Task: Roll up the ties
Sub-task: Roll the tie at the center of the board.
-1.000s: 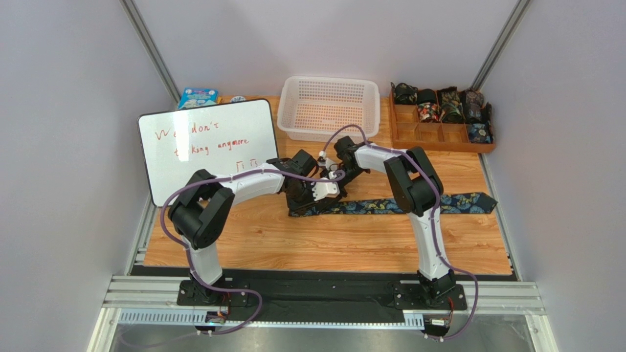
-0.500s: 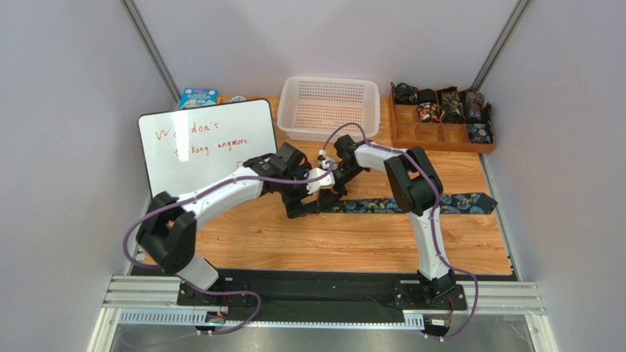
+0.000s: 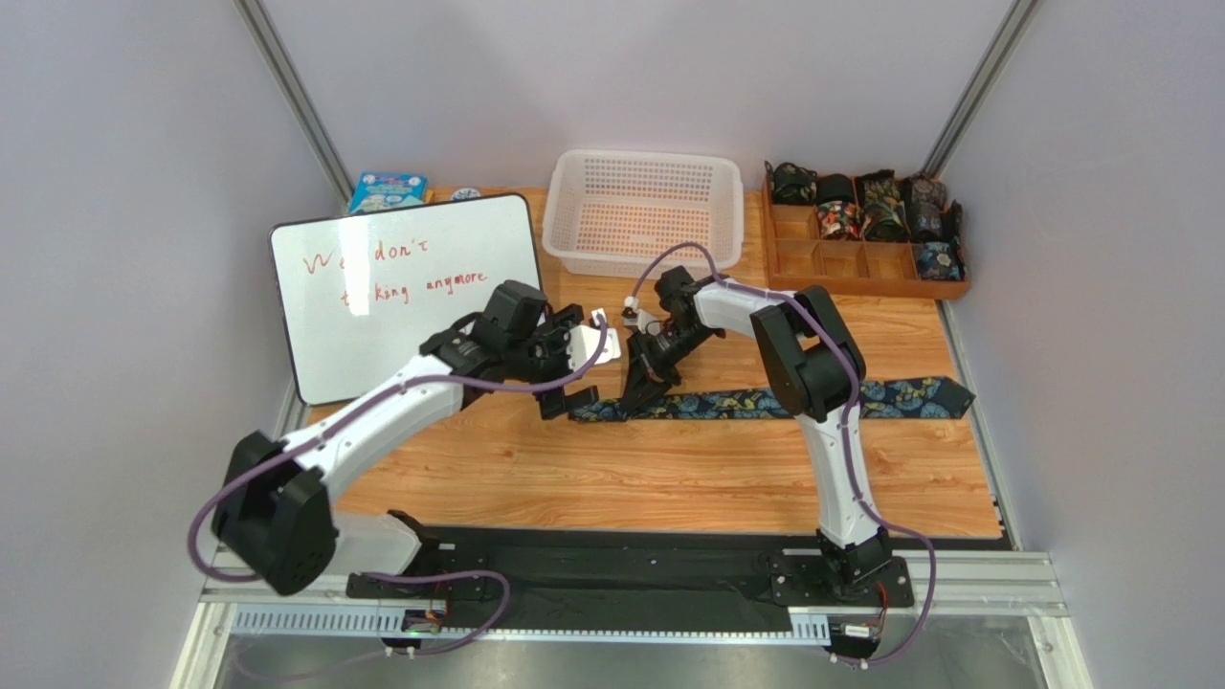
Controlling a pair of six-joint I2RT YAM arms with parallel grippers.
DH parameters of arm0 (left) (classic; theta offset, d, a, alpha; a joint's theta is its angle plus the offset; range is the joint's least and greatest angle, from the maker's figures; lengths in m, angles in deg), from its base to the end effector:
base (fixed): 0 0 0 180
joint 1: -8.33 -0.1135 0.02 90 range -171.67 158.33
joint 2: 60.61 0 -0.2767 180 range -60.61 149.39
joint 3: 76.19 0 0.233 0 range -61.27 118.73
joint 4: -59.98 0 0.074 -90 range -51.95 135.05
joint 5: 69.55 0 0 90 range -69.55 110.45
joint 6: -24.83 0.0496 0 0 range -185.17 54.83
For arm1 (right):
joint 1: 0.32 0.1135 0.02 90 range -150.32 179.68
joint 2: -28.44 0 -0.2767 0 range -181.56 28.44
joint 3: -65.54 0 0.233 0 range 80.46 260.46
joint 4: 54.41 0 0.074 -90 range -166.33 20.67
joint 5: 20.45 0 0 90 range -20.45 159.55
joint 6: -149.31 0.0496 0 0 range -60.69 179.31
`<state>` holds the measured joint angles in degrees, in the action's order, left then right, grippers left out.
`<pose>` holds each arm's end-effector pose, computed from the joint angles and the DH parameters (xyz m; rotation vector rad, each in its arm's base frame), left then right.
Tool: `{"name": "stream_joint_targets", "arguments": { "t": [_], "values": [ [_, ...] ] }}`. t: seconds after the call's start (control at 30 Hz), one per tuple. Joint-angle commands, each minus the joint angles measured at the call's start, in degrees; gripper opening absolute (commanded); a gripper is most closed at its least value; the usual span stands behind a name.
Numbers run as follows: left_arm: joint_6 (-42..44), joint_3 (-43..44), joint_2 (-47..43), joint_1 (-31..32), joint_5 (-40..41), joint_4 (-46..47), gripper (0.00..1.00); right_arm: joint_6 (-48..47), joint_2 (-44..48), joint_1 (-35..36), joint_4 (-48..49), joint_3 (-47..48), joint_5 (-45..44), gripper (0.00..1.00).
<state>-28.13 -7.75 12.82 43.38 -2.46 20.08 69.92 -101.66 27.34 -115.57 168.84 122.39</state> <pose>0.2001 -0.1640 0.2740 1.5179 1.7551 -0.4518 0.3447 0.2253 0.1162 0.4083 -2.5684 -1.2358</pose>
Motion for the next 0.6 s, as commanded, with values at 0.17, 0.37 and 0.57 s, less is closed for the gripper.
{"name": "stream_joint_targets", "arguments": {
  "t": [0.17,0.37,0.57],
  "values": [
    [9.19,5.89,16.54,-0.86,-4.24,-3.4,0.82,-1.56,-1.99,-0.15,-0.52,1.71,-1.6,0.0],
    [13.58,7.92,22.19,-0.07,-1.78,-4.82,0.83,-0.86,-2.43,-0.33,-0.43,2.06,-1.86,0.0],
    [17.01,7.92,24.04,0.02,-0.64,-7.1,0.82,-0.42,-3.05,-0.85,-0.43,2.24,-2.04,0.0]
  ]
}}
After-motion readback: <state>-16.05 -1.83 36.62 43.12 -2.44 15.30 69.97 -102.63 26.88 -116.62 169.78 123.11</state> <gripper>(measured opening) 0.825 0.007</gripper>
